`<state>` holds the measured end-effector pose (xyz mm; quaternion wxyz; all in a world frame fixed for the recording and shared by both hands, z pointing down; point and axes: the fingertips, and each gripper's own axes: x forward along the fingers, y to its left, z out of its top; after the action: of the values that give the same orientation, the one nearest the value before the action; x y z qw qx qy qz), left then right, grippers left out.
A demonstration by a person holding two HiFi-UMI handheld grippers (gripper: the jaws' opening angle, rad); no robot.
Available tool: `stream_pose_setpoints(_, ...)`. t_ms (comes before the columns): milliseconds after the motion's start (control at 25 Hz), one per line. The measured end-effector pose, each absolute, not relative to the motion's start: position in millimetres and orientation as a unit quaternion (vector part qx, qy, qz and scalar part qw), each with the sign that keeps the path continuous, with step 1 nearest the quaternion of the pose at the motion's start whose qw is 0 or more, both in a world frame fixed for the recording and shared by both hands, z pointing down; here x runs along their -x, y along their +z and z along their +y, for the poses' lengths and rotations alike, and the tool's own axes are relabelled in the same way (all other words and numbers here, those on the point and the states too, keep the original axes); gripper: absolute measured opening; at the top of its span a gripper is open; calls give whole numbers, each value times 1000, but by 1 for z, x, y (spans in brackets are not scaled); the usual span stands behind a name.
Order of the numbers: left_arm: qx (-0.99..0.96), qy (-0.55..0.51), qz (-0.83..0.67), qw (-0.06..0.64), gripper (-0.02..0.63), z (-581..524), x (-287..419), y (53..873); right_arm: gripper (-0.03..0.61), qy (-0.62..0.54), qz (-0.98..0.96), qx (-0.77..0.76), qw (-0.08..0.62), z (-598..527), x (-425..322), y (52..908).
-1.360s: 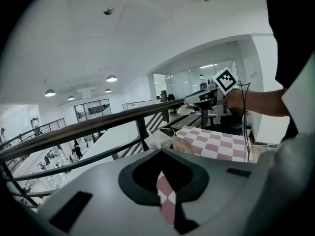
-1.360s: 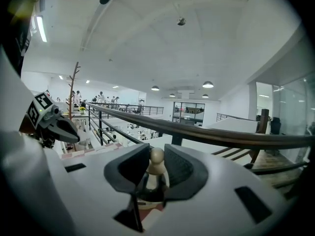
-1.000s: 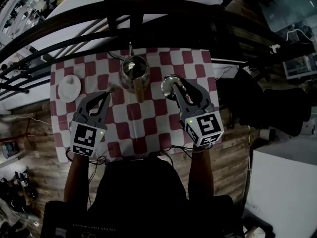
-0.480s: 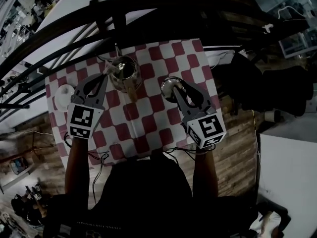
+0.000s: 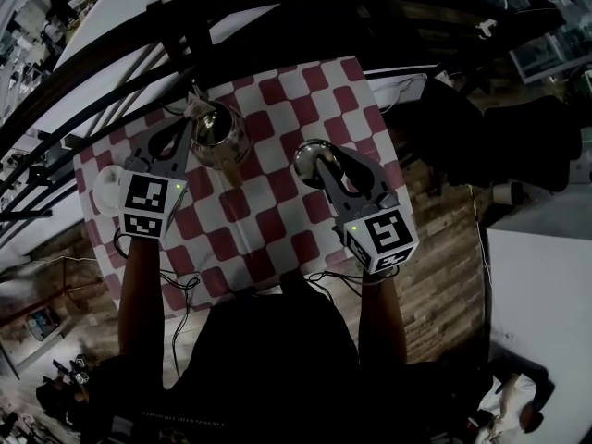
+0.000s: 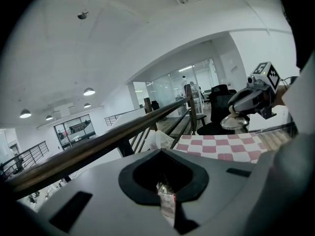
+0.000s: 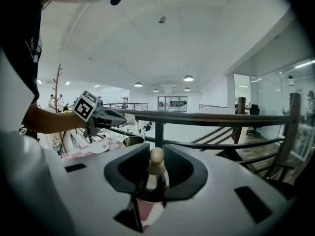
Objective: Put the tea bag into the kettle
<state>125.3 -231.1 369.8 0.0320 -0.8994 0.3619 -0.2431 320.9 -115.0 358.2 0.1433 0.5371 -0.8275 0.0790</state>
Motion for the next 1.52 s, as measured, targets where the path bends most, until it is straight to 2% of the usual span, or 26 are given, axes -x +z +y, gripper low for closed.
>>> stream_pose_setpoints(320,899,-231,369,49,3,-243,-129,348,101,81,-826,-541,137,-115,-323,358)
stream_pose_setpoints(1080,902,-235,360,25,5,-239,-124,366,103,78,-830,-535,136,-123,-316,356)
stream_pose_setpoints(1120,906,-233,352,12,63,-237,-125,368,102,78,-831,-534,136,-124,-315,356)
stream_pose_setpoints(1160,910,-234,342,-2,209,-235,-126,371,103,77,-831,-533,136,-125,-315,356)
stream_pose_setpoints(1200,913,-236,334,-12,249,-233,-127,374,103,76,-832,-533,136,-126,-314,355)
stream_pose_setpoints(1520,910,-246,333,-11,262,-229,-128,381,102,79,-835,-528,135,-125,-311,357)
